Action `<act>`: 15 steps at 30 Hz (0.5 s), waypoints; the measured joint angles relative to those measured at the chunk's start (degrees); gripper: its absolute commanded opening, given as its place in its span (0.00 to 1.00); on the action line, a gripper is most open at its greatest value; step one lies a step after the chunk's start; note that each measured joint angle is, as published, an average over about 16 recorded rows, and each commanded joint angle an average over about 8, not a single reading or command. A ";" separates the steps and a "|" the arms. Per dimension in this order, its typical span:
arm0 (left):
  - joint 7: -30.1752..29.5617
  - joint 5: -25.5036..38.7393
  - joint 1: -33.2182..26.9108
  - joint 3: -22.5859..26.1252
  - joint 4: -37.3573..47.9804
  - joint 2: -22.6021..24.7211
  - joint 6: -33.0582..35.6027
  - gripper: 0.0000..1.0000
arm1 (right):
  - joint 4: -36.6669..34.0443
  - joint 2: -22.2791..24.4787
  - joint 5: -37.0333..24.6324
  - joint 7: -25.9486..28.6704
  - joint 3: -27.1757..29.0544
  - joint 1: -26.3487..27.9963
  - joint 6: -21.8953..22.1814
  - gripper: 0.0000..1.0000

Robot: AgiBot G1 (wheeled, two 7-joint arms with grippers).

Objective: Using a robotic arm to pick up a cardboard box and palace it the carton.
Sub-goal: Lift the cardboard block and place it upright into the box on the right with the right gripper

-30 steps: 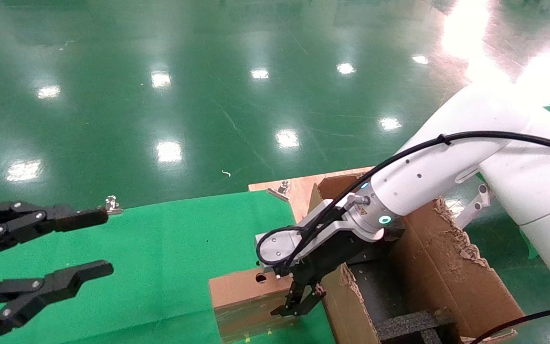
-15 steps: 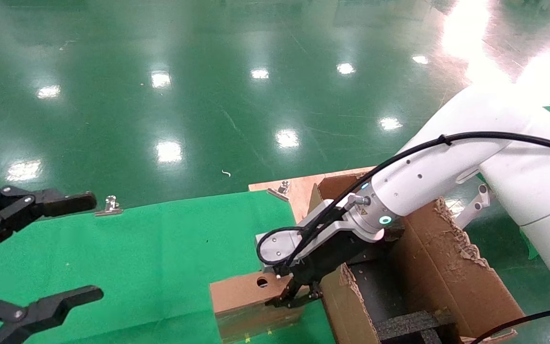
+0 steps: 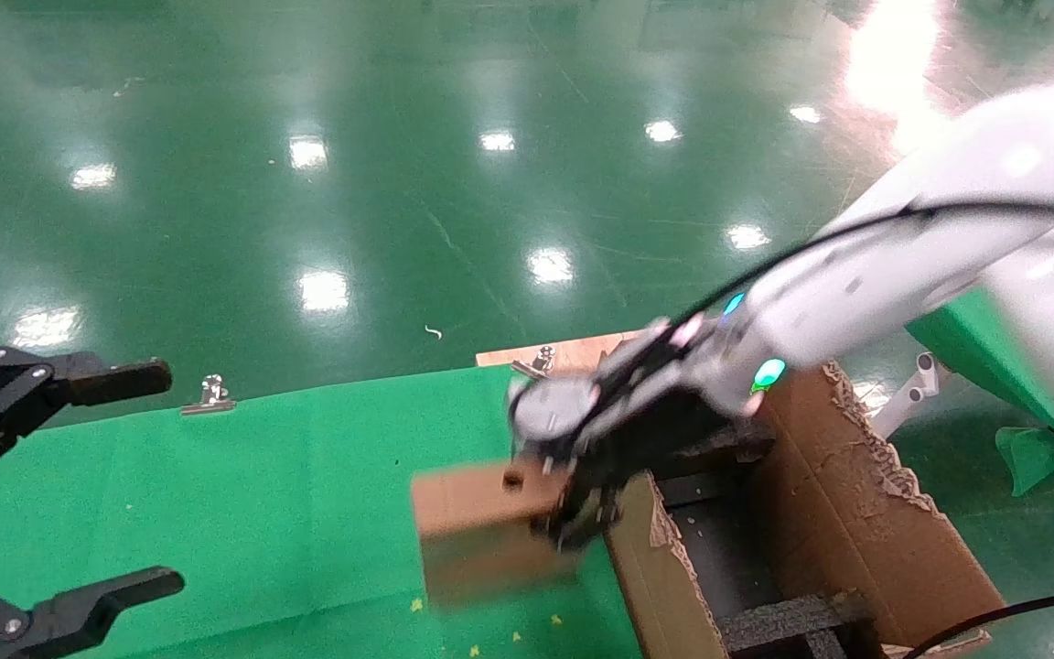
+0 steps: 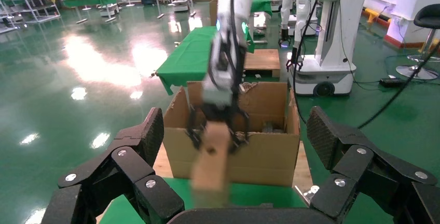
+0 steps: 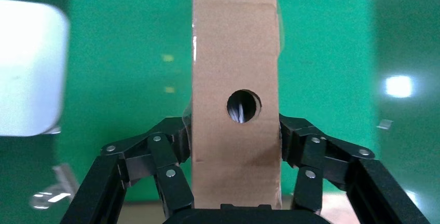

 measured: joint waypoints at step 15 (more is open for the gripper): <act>0.03 -0.04 -0.02 0.06 0.02 -0.02 -0.01 1.00 | -8.20 4.10 5.71 -3.07 -2.33 19.18 -0.92 0.00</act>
